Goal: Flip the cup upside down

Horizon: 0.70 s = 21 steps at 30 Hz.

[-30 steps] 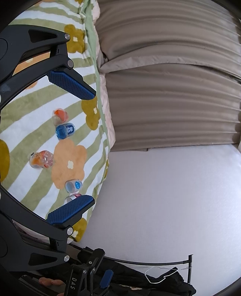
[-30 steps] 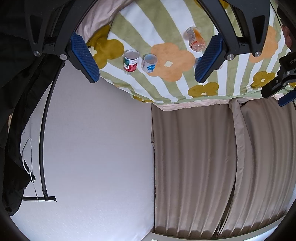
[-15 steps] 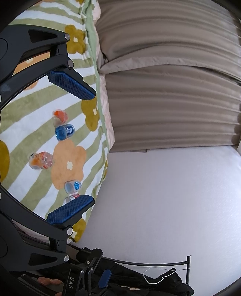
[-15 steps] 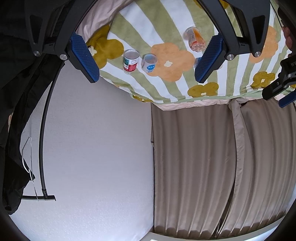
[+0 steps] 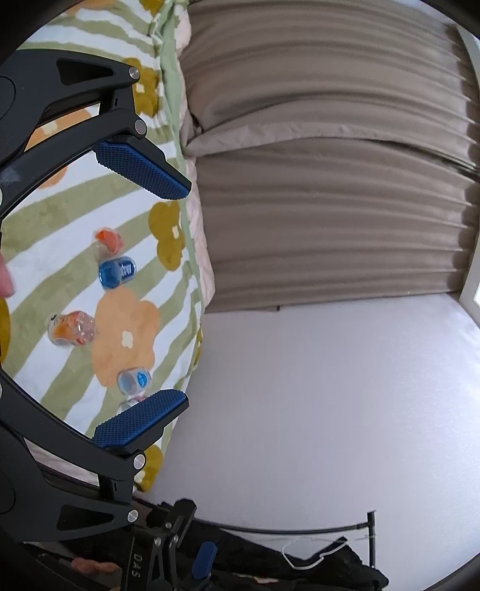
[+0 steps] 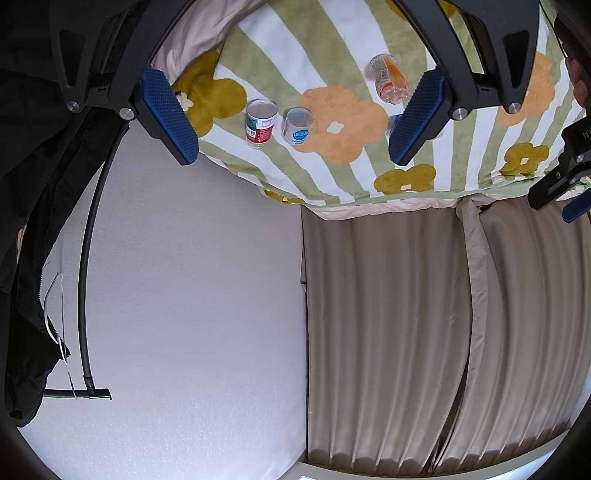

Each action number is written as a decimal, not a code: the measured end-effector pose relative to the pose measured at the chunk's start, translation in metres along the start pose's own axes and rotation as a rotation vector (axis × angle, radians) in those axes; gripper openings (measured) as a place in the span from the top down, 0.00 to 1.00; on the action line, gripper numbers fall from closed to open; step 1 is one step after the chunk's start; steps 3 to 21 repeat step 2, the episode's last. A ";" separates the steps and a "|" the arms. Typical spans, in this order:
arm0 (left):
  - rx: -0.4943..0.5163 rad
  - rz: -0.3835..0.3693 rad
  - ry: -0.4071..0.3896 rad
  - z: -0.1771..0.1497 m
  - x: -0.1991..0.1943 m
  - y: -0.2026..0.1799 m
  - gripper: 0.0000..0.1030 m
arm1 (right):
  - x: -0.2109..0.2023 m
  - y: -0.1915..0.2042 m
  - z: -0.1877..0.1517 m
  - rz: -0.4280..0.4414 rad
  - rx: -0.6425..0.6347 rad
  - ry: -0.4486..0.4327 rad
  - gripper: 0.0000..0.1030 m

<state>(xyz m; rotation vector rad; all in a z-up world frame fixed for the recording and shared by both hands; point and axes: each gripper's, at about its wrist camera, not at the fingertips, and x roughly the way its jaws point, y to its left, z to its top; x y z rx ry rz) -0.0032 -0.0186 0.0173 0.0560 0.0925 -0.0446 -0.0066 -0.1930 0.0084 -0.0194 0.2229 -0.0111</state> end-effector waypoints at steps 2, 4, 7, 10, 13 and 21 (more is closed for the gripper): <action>-0.010 0.000 -0.009 -0.001 -0.002 0.001 0.00 | 0.000 -0.001 0.000 0.001 0.000 -0.001 0.00; -0.010 0.000 -0.009 -0.001 -0.002 0.001 0.00 | 0.000 -0.001 0.000 0.001 0.000 -0.001 0.00; -0.010 0.000 -0.009 -0.001 -0.002 0.001 0.00 | 0.000 -0.001 0.000 0.001 0.000 -0.001 0.00; -0.010 0.000 -0.009 -0.001 -0.002 0.001 0.00 | 0.000 -0.001 0.000 0.001 0.000 -0.001 0.00; -0.010 0.000 -0.009 -0.001 -0.002 0.001 0.00 | 0.000 -0.001 0.000 0.001 0.000 -0.001 0.00; -0.010 0.000 -0.009 -0.001 -0.002 0.001 0.00 | 0.000 -0.001 0.000 0.001 0.000 -0.001 0.00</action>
